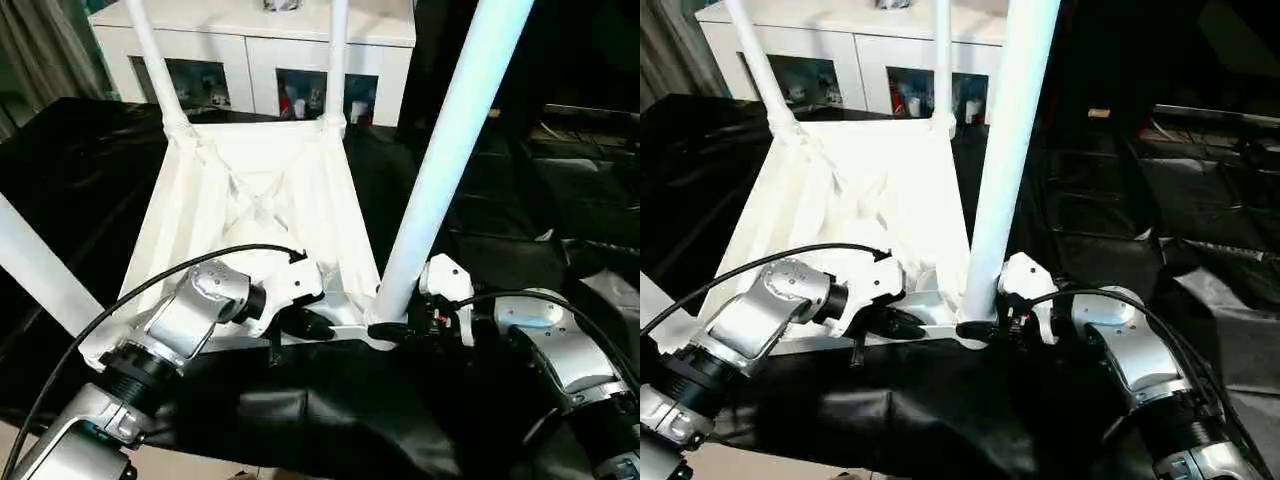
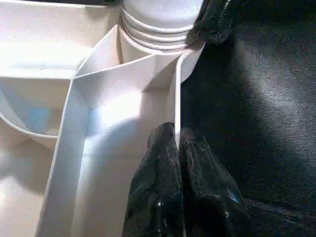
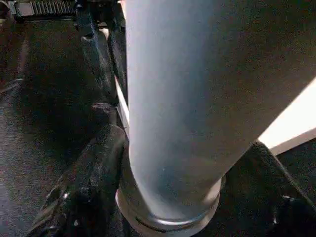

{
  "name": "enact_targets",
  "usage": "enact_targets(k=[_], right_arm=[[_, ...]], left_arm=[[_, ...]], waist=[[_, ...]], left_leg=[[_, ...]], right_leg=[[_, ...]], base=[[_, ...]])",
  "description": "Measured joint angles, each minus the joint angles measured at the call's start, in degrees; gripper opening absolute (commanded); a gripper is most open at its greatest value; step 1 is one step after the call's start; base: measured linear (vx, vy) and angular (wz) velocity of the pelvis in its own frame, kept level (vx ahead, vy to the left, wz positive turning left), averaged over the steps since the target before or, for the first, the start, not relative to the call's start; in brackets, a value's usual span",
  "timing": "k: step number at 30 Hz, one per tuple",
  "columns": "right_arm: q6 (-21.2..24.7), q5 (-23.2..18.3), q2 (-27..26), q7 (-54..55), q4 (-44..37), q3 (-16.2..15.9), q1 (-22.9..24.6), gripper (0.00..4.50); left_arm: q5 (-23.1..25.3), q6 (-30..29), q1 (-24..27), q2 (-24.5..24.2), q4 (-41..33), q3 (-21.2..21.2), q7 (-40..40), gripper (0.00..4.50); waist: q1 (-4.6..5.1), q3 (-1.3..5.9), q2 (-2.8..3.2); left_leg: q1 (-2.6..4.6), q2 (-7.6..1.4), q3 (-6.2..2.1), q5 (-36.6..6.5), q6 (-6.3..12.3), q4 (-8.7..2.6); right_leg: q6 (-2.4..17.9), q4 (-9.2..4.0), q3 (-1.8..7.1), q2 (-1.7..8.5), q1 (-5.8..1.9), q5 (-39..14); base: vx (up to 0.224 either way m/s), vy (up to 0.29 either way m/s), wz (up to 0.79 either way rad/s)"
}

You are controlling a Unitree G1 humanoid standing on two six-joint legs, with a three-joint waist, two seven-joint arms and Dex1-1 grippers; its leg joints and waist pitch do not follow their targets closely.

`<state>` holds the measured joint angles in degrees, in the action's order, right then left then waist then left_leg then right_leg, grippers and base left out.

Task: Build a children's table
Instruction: Rotate leg to tighten

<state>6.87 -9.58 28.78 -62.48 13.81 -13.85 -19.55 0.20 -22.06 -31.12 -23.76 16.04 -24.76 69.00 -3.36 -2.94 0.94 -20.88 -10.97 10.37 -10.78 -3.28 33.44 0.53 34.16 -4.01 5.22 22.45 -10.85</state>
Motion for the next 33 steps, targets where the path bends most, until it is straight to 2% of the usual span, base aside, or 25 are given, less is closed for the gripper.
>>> enact_targets(k=[8, 11, 15, 22, 27, 30, 31, 33], right_arm=[[0.0, 0.1, -0.4, 0.4, 0.2, 0.1, 0.0, 2.65], [0.8, 0.6, -2.8, 5.2, 1.9, 1.7, -0.1, 2.65], [3.8, 2.7, -9.2, 20.1, 7.2, 5.6, -2.2, 2.65], [7.6, 5.9, -19.7, 43.2, 11.3, 10.0, -5.3, 2.65], [8.0, 7.0, -24.9, 53.6, 15.5, 12.5, -8.5, 2.65], [7.3, 6.7, -25.5, 53.6, 16.0, 13.5, -8.7, 2.65], [6.7, 6.2, -25.5, 53.1, 16.0, 13.7, -8.6, 3.00], [5.4, 5.7, -25.2, 52.0, 15.8, 14.0, -7.9, 3.30]], left_arm=[[0.0, -0.2, 0.2, 0.1, -0.1, 0.1, -0.6, 0.00], [0.2, -0.5, 0.0, 2.2, 1.5, 1.2, -4.4, 0.00], [1.8, -1.3, -3.3, 9.1, 9.6, 3.6, -15.5, 0.00], [2.4, -2.4, -9.0, 16.1, 19.7, 4.7, -27.7, 0.00], [3.7, 0.3, -12.1, 19.5, 26.3, 5.3, -32.7, 0.00], [4.0, 1.0, -12.2, 19.5, 27.0, 5.3, -32.8, 0.00], [4.0, 1.1, -12.2, 19.5, 27.0, 5.2, -32.8, 0.00], [4.0, 1.5, -12.2, 19.4, 26.9, 4.7, -32.8, 0.00]], waist=[[0.07, 0.03, -0.03], [0.23, 0.05, -0.06], [1.16, 0.05, -0.06], [1.56, 0.08, -0.21], [1.60, 0.12, -0.17], [1.59, 0.13, -0.19], [1.57, 0.13, -0.19], [1.54, 0.12, -0.20]], left_leg=[[-0.02, 0.00, 0.00, 0.0, -0.07, 0.11], [-0.01, 0.00, 0.00, -0.1, -0.13, 0.24], [0.51, 0.05, -0.01, 0.0, -0.09, 0.38], [0.75, 0.10, -0.08, 0.0, -0.09, 0.34], [0.71, 0.21, -0.18, 0.0, -0.09, 0.24], [0.70, 0.22, -0.18, 0.0, -0.09, 0.24], [0.70, 0.22, -0.17, 0.0, -0.09, 0.23], [0.70, 0.22, -0.17, 0.0, -0.09, 0.17]], right_leg=[[0.0, 0.08, 0.03, 0.00, -0.01, 0.0], [0.0, 0.26, 0.08, 0.00, -0.09, 0.0], [-0.3, 0.28, 0.16, 0.00, -0.33, -0.1], [-0.4, 0.14, 0.16, 0.00, -0.48, -0.2], [-0.4, -0.28, 0.16, 0.00, -0.54, -0.2], [-0.4, -0.35, 0.16, 0.00, -0.55, -0.2], [-0.4, -0.34, 0.18, 0.00, -0.55, -0.2], [-0.3, -0.34, 0.19, 0.00, -0.54, -0.2]], base=[[0.000, 0.000, 0.00], [0.000, 0.000, 0.00], [0.000, 0.000, 0.00], [0.000, 0.000, 0.00], [0.000, 0.000, 0.00], [0.000, 0.000, 0.00], [0.000, 0.000, 0.00], [0.000, 0.000, 0.00]])
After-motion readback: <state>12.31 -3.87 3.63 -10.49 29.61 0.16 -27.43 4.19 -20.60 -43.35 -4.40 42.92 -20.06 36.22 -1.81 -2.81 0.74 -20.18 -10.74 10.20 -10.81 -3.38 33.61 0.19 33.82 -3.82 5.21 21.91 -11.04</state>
